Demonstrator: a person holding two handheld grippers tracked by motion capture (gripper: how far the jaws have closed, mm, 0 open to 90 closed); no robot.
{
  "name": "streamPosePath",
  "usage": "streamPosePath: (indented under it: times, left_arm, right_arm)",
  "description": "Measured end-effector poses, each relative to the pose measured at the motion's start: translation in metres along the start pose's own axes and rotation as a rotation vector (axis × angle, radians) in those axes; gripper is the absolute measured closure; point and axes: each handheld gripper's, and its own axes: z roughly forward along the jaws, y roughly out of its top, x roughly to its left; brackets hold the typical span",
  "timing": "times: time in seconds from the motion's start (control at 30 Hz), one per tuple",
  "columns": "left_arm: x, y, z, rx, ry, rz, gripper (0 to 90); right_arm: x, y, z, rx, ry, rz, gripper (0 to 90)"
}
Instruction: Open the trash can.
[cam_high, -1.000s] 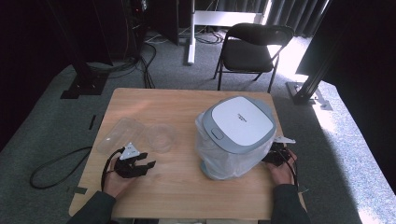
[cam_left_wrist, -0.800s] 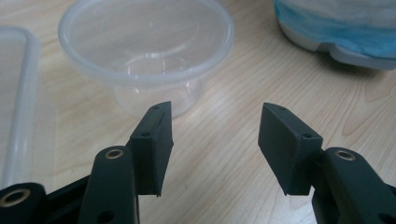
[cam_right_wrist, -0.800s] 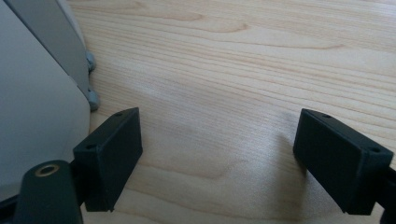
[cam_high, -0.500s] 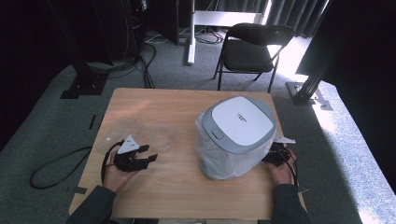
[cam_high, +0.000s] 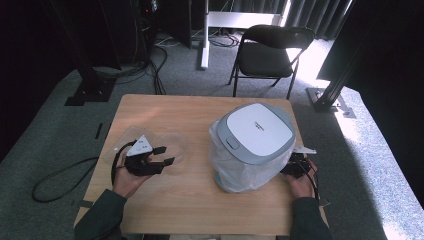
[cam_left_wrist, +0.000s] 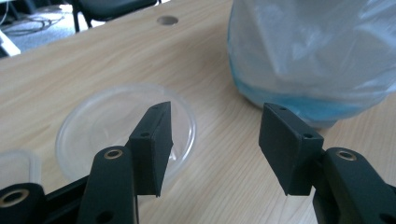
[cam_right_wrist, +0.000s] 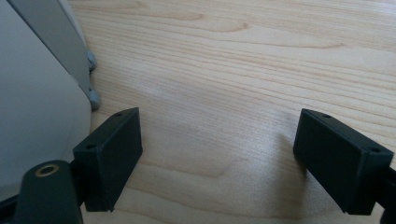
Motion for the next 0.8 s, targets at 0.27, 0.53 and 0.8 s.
streamPosePath:
  times: [0.27,0.53,0.8]
  left_arm:
    - [-0.008,0.032,0.002,-0.045,-0.039,0.048,44.8]
    - [-0.013,0.053,0.004,-0.055,-0.062,0.086,44.7]
    - [-0.020,0.079,0.007,-0.079,-0.097,0.125,47.3]
  right_arm:
    - [0.000,0.000,0.000,0.000,0.001,0.000,14.6]
    - [0.000,0.000,0.000,0.000,0.002,0.000,14.6]
    - [0.000,0.000,0.000,-0.001,0.002,0.001,14.6]
